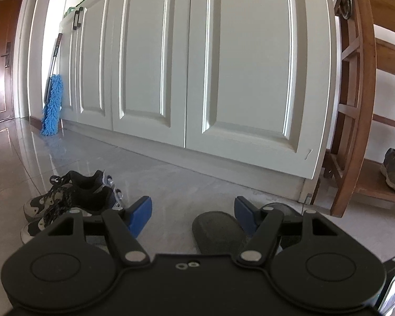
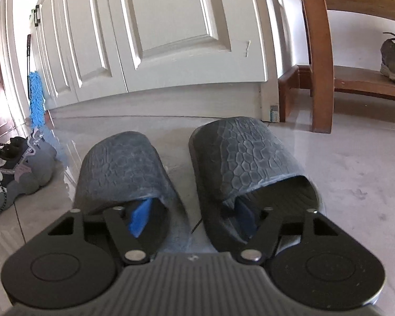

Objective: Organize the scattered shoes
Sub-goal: 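Raise the black slides in the right tool to the rack's middle shelf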

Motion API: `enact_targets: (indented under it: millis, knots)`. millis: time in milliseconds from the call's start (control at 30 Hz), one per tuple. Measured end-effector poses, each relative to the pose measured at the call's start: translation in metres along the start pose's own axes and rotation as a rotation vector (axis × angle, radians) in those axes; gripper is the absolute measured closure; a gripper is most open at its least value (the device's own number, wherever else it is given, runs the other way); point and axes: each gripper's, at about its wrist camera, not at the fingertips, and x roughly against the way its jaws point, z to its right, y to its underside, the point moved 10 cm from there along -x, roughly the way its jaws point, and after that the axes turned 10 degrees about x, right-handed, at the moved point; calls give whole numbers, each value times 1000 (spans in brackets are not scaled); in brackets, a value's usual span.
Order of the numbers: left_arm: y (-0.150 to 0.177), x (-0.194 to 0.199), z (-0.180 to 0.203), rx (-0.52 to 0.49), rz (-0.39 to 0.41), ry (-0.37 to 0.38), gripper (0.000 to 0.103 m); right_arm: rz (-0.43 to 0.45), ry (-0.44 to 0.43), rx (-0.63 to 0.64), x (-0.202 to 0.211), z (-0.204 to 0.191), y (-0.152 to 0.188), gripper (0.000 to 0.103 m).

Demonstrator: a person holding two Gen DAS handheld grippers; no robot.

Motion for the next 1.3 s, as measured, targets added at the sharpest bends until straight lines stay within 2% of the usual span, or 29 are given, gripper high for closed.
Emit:
enact_targets:
  millis: [100, 133, 167, 267, 467, 567, 667, 767, 867, 1067, 1300]
  knots:
    - [3, -1, 1, -14, -14, 0, 34, -3, -29, 21, -9, -3, -4, 28]
    - [5, -1, 1, -21, -20, 2, 34, -1, -52, 13, -11, -3, -5, 32]
    - [5, 0, 0, -25, -19, 1, 34, 0, -70, 6, -13, -3, -6, 58]
    - [3, 1, -3, -25, -13, -10, 34, -21, -70, 7, -15, -1, -12, 67]
    - [-5, 3, 3, -10, 17, -4, 34, 33, -134, -56, -5, 10, -53, 70]
    - [-15, 7, 9, -1, 59, 6, 34, 65, -204, -148, 6, 17, -69, 70]
    - [-29, 10, 19, 13, 110, 16, 34, 102, -188, -177, 26, 28, -84, 70]
    - [-39, 6, 41, 34, 132, 64, 34, 126, -149, -176, 48, 44, -94, 70]
    - [-46, 3, 76, 41, 152, 143, 34, 138, -102, -166, 72, 63, -98, 70]
    - [-54, 8, 172, 25, 151, 359, 34, 122, 6, -97, 119, 106, -88, 70]
    - [-63, 31, 253, -52, 185, 555, 34, 114, 141, -113, 194, 167, -77, 70]
